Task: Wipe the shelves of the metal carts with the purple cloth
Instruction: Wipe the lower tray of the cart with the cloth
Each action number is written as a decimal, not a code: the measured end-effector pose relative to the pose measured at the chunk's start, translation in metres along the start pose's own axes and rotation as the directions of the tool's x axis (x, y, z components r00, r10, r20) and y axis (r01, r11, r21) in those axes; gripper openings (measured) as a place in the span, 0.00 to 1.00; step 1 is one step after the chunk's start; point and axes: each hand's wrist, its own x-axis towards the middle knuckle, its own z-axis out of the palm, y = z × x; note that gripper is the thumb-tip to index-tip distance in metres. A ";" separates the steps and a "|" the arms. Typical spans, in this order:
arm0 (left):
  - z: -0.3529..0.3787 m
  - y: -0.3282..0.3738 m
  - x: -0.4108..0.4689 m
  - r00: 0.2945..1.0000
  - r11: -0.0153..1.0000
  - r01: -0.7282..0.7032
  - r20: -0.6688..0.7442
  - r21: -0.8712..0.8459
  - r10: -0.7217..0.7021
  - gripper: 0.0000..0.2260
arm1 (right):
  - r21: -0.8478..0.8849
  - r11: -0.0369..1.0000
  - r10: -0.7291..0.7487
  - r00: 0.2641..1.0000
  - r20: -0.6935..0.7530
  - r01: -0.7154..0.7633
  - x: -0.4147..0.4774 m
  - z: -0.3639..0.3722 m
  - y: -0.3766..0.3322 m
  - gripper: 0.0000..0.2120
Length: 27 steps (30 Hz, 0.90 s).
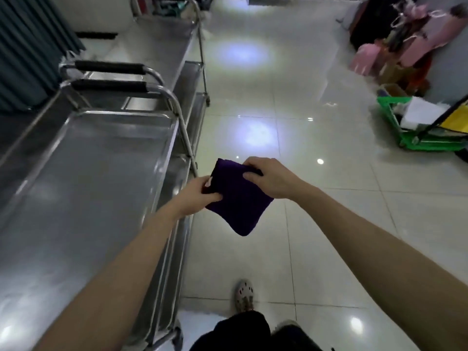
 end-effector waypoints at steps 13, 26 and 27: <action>-0.018 -0.091 -0.031 0.860 0.809 0.232 -0.276 -0.540 -0.430 0.20 | 0.139 0.985 -0.155 0.865 0.477 0.100 0.193 0.078 -0.026 0.05; 0.132 -0.143 -0.110 0.192 0.266 -0.295 -0.330 -0.918 -0.924 0.26 | 0.235 0.963 -0.127 0.539 0.832 -0.135 0.208 0.227 -0.001 0.12; 0.146 -0.148 -0.111 0.142 0.264 -0.312 -0.319 -0.913 -0.937 0.28 | 0.221 0.964 -0.110 0.538 0.836 -0.146 0.202 0.238 0.007 0.13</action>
